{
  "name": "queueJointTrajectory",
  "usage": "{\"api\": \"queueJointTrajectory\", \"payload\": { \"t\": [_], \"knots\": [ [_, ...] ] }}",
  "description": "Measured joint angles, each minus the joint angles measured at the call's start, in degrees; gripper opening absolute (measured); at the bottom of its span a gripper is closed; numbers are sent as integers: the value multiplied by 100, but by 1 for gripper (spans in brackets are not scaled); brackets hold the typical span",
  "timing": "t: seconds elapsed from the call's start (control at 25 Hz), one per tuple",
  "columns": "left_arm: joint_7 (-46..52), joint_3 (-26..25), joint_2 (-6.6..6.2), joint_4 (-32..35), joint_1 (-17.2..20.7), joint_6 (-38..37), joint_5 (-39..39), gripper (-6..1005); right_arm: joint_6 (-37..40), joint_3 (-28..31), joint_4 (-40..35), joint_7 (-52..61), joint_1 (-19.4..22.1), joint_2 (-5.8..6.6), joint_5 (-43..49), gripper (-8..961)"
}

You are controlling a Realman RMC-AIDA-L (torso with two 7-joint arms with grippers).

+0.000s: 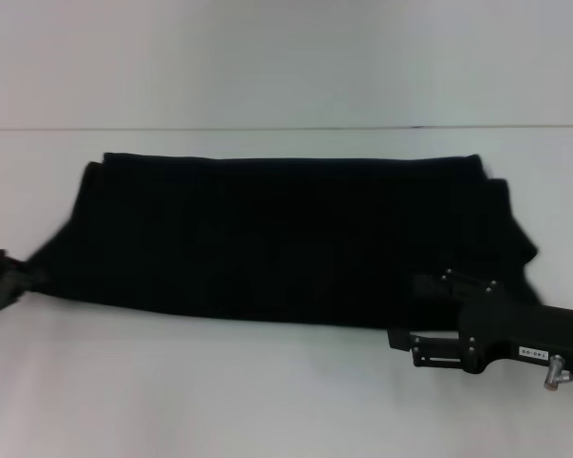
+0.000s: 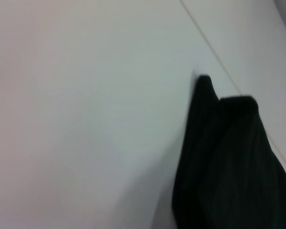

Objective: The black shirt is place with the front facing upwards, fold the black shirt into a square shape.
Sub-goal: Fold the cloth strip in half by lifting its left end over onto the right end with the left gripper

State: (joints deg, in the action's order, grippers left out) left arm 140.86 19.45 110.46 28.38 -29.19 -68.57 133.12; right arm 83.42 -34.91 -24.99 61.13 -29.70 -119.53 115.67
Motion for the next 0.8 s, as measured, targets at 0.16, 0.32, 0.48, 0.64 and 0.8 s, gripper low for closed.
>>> {"api": "queueJointTrajectory", "payload": {
  "t": [0.16, 0.32, 0.48, 0.64, 0.8],
  "knots": [
    [-29, -376, -36, 89, 177, 93, -2, 11, 0, 114, -7, 26, 23, 10, -7, 946],
    [-45, -599, -95, 202, 284, 119, -4, 11, 17, 310, -6, 30, 75, 30, -10, 946],
    [-52, -778, -146, 242, 296, 75, -27, 12, 103, 564, -7, 31, 159, 57, -11, 947],
    [-63, -801, -168, 242, 165, -237, -276, 12, 133, 819, -7, 31, 268, 71, -11, 947],
    [-149, -773, -167, 240, -196, -819, -898, 12, 136, 1064, 4, 31, 411, 70, -11, 947]
  ]
}}
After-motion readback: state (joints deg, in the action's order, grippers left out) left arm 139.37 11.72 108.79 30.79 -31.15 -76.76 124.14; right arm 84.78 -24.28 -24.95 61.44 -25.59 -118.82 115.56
